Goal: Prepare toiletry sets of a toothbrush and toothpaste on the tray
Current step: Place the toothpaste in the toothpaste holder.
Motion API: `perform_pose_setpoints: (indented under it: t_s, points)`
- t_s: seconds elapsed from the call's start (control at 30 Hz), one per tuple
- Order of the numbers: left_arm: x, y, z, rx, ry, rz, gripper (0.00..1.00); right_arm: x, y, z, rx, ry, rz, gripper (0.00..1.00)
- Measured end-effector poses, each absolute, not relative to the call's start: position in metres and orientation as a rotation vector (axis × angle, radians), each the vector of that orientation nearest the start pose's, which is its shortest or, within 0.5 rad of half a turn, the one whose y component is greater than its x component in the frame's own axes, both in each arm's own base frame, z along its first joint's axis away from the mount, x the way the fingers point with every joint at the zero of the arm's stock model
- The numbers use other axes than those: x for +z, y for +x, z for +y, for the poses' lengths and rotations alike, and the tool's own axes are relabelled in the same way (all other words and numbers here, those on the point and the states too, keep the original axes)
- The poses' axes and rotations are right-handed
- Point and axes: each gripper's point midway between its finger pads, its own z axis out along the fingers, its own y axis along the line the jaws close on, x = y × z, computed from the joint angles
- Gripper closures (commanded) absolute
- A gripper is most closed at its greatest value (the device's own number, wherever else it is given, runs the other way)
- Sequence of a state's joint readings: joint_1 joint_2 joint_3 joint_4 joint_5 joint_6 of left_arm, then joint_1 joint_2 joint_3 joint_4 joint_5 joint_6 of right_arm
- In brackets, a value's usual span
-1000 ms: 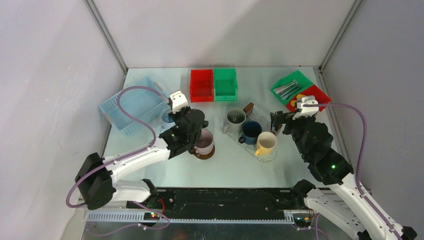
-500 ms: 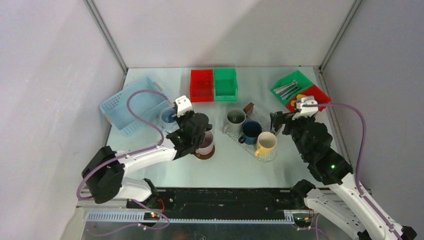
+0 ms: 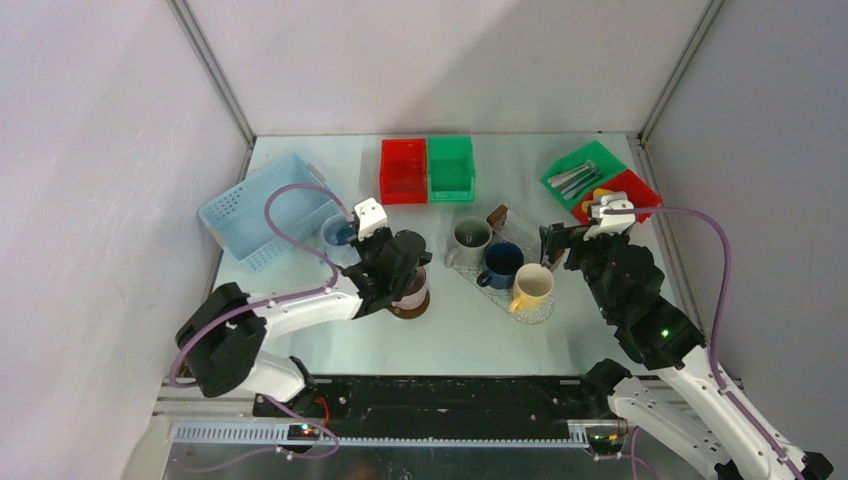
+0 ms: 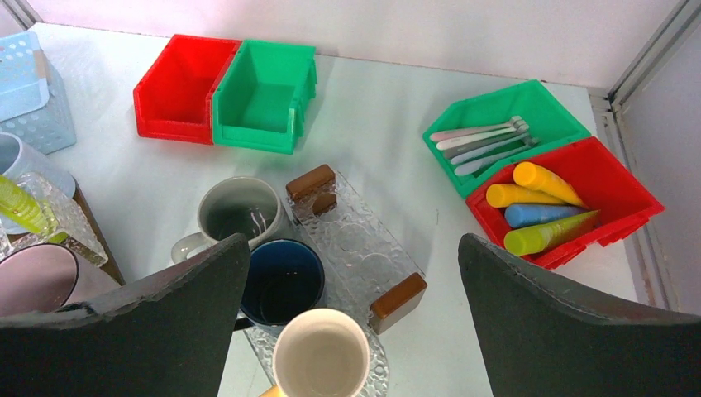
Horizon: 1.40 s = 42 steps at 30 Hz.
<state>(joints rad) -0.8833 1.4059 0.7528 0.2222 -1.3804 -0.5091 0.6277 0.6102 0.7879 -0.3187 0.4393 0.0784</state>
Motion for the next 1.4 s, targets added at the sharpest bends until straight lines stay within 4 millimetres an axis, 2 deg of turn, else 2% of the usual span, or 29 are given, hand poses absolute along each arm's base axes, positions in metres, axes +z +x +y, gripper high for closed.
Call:
perform_pose_setpoints:
  t_s: [0.13,0.17,0.33,0.53,0.57,0.73,0.8,0.87,1.07,1.23,1.4]
  points:
    - [0.175,0.324,-0.129,0.343,-0.503,1.596,0.92,0.293,0.252,0.096,0.158,-0.147,1.695,0.01]
    - [0.174,0.323,-0.127,0.352,-0.514,1.589,0.88,0.293,0.252,0.096,0.159,-0.148,1.695,0.01]
    - [0.173,0.323,-0.127,0.352,-0.54,1.588,0.76,0.293,0.252,0.098,0.165,-0.154,1.695,0.01]
    - [0.167,0.319,-0.123,0.36,-0.546,1.6,0.47,0.293,0.252,0.098,0.166,-0.154,1.694,0.01]
    - [0.167,0.319,-0.123,0.357,-0.551,1.599,0.39,0.293,0.252,0.098,0.166,-0.154,1.693,0.01]
    - [0.168,0.319,-0.123,0.351,-0.563,1.599,0.12,0.294,0.252,0.098,0.167,-0.154,1.693,0.01]
    - [0.17,0.319,-0.124,0.347,-0.568,1.6,0.05,0.294,0.252,0.098,0.168,-0.155,1.693,0.01]
    - [0.172,0.319,-0.125,0.336,-0.575,1.601,0.01,0.294,0.252,0.098,0.17,-0.156,1.693,0.01]
    - [0.189,0.315,-0.124,0.252,-0.604,1.608,0.0,0.294,0.252,0.098,0.171,-0.157,1.693,0.01]
    - [0.223,0.31,-0.128,0.107,-0.598,1.622,0.0,0.289,0.259,0.092,0.145,-0.132,1.726,0.01]
    - [0.261,0.311,-0.13,-0.054,-0.565,1.639,0.0,0.292,0.279,0.075,0.105,-0.011,1.796,0.01]
